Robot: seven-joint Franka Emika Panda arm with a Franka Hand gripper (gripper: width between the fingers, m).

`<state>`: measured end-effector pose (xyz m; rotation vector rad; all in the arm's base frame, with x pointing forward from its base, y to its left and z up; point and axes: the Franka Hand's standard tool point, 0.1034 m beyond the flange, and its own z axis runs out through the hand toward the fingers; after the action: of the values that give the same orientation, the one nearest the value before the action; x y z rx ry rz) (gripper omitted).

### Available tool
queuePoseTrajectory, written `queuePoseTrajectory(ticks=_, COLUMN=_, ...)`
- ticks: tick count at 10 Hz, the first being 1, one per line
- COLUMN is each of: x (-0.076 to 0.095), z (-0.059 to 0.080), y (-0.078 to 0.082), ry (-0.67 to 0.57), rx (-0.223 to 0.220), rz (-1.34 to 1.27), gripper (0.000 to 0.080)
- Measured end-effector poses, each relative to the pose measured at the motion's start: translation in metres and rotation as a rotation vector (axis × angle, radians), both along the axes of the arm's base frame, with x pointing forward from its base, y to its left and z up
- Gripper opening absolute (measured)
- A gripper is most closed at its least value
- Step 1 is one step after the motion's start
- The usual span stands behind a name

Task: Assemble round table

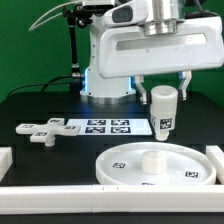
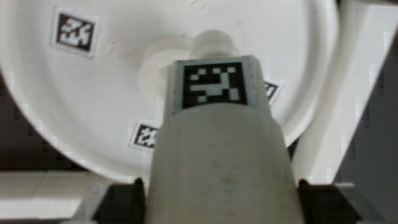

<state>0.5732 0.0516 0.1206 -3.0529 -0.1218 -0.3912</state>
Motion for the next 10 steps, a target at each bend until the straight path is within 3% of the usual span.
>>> queuePoseTrajectory(ticks=1, x=0.007, z=0.001, y=-0.009, ry=0.005, rx=-0.011, rz=0.028, gripper=0.0409)
queuePoseTrajectory(ticks=4, x=0.007, z=-0.001, y=-0.006, ry=0.001, rx=-0.009, rz=0.027, gripper=0.0410)
queuePoseTrajectory(ticks=9, x=0.014, z=-0.007, y=-0.009, ry=-0.202, rx=-0.046, rz=0.038, gripper=0.0410)
queuePoseTrajectory(ticks=10, x=0.012, z=-0.010, y=-0.009, ry=-0.189, rx=-0.045, rz=0.038, gripper=0.0410)
